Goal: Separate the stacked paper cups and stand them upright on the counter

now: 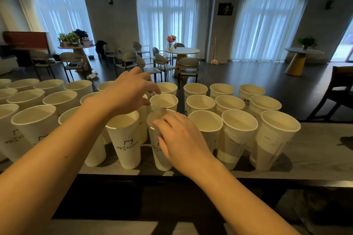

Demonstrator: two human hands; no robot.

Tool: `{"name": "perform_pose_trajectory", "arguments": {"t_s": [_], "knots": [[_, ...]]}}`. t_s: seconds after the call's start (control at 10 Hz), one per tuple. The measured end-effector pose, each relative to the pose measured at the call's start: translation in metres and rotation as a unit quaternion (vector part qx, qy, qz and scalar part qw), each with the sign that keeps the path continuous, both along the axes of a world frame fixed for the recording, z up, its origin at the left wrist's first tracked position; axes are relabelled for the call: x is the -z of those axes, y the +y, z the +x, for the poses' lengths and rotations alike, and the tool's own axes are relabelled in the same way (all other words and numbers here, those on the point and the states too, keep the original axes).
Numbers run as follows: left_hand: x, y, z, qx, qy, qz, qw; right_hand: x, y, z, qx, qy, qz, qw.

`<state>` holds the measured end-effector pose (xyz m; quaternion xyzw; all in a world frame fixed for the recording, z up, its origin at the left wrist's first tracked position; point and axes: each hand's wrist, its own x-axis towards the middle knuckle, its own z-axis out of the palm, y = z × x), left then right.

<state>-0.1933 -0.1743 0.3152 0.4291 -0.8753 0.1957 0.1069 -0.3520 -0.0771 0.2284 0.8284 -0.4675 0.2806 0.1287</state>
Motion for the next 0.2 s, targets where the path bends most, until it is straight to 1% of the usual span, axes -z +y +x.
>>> {"name": "perform_pose_trajectory", "arguments": {"t_s": [0.1, 0.2], "knots": [[-0.001, 0.021, 0.004, 0.021, 0.084, 0.025, 0.996, -0.006, 0.007, -0.005, 0.004, -0.027, -0.009, 1.0], [0.0, 0.046, 0.007, 0.049, 0.196, 0.087, 0.975, -0.02, 0.019, -0.013, 0.005, -0.068, -0.018, 0.998]]}}
